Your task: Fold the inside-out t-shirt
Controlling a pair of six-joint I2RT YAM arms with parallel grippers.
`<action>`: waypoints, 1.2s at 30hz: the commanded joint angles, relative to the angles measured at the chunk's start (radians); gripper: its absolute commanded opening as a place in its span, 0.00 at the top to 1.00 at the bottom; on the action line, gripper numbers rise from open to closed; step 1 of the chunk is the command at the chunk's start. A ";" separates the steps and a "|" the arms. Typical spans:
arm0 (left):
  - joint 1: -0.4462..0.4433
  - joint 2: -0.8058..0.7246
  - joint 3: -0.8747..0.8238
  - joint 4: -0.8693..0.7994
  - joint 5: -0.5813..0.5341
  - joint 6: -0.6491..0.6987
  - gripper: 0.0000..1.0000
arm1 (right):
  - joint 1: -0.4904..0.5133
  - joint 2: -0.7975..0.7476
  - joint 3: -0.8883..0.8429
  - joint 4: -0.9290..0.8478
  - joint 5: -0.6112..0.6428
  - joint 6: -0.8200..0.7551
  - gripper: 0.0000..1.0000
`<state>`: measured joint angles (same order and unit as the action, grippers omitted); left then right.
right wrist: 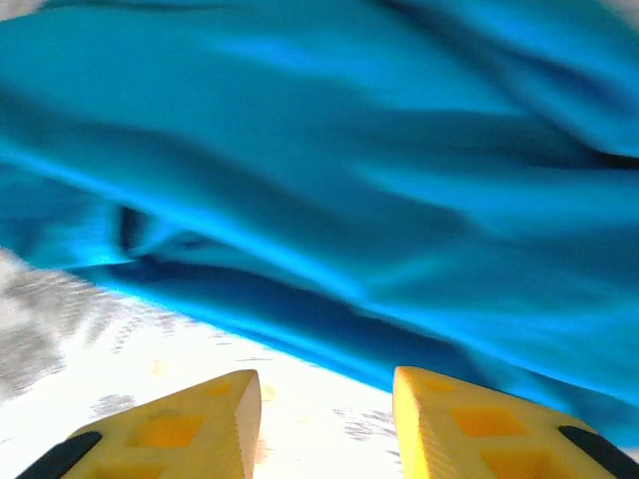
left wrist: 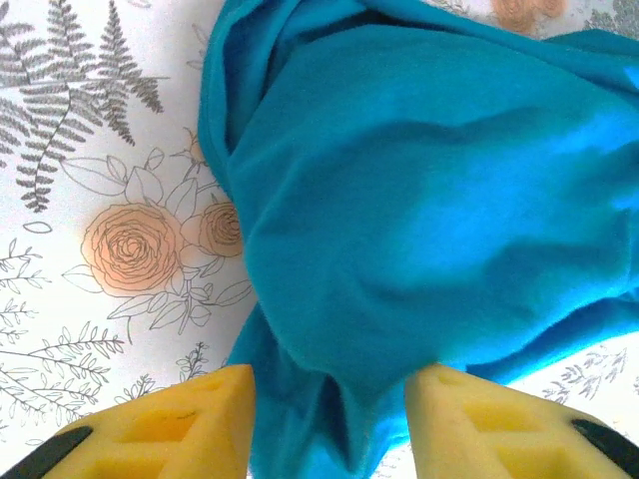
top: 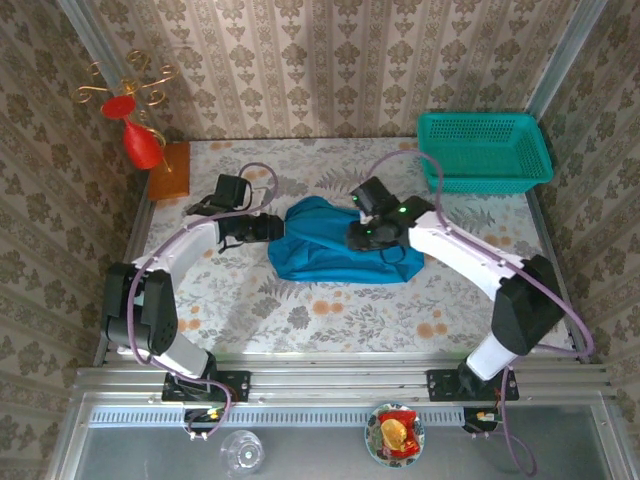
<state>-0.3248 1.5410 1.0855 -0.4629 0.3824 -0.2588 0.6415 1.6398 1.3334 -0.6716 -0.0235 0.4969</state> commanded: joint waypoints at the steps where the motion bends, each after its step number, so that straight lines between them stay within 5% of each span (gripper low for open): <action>1: -0.064 -0.066 0.047 -0.115 -0.117 0.069 0.54 | 0.045 0.101 0.033 0.077 -0.140 0.084 0.59; 7: -0.185 -0.107 0.029 -0.190 -0.202 0.077 0.56 | 0.060 0.205 0.079 0.006 0.090 0.105 0.47; 13: -0.252 -0.073 -0.041 -0.092 -0.130 0.013 0.69 | 0.058 0.235 0.081 -0.038 0.301 -0.001 0.32; 18: -0.270 0.021 -0.033 -0.023 -0.173 -0.005 0.52 | 0.053 0.276 0.106 -0.054 0.359 -0.075 0.26; 21: -0.272 0.078 -0.001 -0.014 -0.234 0.007 0.46 | 0.031 0.293 0.129 -0.059 0.348 -0.090 0.40; 26: -0.272 0.156 0.051 -0.022 -0.295 0.049 0.49 | -0.002 0.266 0.170 -0.049 0.313 -0.105 0.87; 28: -0.271 0.176 0.064 -0.025 -0.283 0.059 0.55 | -0.017 0.249 0.182 -0.039 0.295 -0.107 0.97; 36: -0.264 0.118 0.059 -0.042 -0.257 0.098 0.93 | -0.102 0.246 0.256 -0.035 0.257 -0.122 1.00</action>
<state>-0.5941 1.7130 1.1217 -0.4820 0.1154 -0.1944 0.5659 1.9175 1.5452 -0.6983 0.2489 0.3912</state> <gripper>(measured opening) 0.090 0.066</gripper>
